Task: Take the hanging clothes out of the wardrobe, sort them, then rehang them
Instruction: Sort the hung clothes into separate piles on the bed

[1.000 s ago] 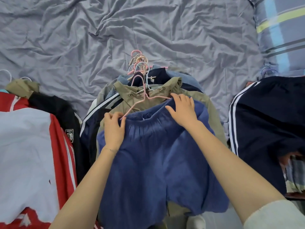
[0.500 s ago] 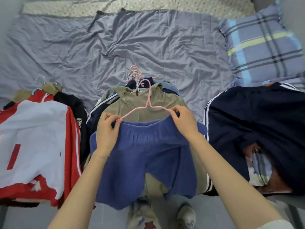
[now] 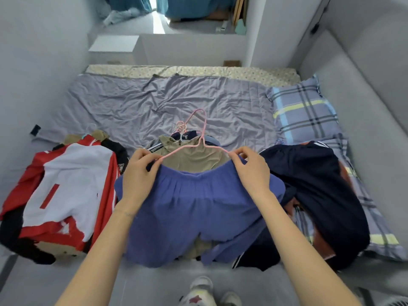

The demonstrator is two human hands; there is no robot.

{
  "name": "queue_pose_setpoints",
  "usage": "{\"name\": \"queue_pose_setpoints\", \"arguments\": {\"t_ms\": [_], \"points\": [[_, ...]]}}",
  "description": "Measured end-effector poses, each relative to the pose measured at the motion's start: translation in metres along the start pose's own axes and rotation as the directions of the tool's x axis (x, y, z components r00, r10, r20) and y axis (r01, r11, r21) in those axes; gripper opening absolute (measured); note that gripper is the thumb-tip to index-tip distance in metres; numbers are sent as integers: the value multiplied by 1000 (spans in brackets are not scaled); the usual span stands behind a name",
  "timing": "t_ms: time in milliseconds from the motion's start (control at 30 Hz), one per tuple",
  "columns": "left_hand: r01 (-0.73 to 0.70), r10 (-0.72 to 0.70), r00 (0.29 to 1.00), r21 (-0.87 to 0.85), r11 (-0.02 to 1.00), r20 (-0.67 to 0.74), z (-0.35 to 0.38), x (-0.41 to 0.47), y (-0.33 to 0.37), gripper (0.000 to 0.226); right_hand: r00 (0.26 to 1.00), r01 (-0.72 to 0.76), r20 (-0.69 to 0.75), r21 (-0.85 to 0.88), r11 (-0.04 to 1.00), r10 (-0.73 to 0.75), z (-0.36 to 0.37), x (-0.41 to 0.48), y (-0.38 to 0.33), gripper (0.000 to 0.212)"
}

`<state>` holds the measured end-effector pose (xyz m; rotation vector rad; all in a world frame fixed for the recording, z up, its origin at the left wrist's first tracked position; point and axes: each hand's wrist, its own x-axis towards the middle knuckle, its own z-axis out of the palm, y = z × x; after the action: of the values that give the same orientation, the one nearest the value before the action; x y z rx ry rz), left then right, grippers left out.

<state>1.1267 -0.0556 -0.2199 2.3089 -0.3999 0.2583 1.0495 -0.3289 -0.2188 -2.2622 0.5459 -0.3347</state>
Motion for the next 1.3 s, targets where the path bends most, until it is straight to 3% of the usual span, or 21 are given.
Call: {"name": "queue_pose_setpoints", "arguments": {"t_ms": [300,600,1000,1300], "points": [[-136,137,987,-19,990,78,5,9,54,11,981,-58,-188,-87,995,41,-61,-30,6,27],[-210,212,972,-34,977,104,53,12,133,10,961,-103,-263,-62,993,83,-138,-26,57,24],[-125,131,989,-81,989,72,169,-34,271,5,972,-16,-234,-51,999,4,-291,-6,170,21],[-31,49,993,-159,987,109,249,-28,329,8,968,-2,-250,-127,992,-30,-355,41,222,20]]}}
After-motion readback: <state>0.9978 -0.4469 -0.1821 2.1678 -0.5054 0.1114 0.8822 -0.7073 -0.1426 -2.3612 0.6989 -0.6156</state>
